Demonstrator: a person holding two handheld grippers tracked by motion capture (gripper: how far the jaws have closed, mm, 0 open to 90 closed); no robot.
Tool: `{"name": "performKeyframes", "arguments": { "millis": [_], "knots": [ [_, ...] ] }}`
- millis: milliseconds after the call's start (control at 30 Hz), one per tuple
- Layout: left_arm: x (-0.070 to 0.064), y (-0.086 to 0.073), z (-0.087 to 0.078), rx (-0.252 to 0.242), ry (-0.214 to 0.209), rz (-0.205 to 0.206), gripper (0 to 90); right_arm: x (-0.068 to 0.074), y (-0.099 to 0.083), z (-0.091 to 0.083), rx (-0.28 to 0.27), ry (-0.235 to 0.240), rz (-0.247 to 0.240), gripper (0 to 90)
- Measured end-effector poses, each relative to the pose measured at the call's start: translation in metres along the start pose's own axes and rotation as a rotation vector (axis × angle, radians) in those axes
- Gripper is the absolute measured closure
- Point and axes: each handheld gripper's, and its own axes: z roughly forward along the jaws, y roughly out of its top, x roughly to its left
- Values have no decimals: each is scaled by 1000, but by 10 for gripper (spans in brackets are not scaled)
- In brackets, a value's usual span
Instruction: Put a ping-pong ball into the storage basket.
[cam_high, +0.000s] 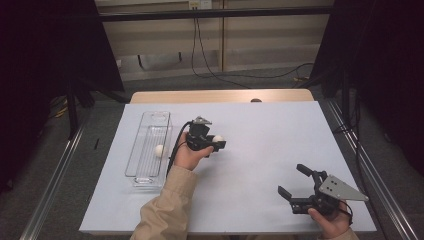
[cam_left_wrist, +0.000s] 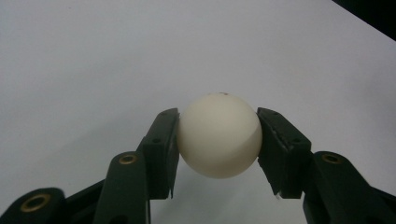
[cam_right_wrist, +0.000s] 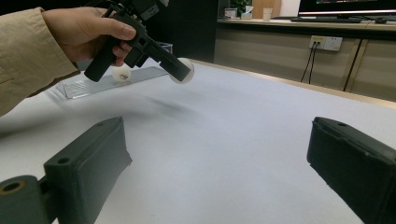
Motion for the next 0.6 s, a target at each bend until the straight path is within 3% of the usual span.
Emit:
{"name": "performKeyframes", "arguments": {
  "millis": [600],
  "knots": [
    [10, 0, -14, -13, 36, -24, 510, 1, 0, 0, 1, 1, 3, 44]
  ]
}}
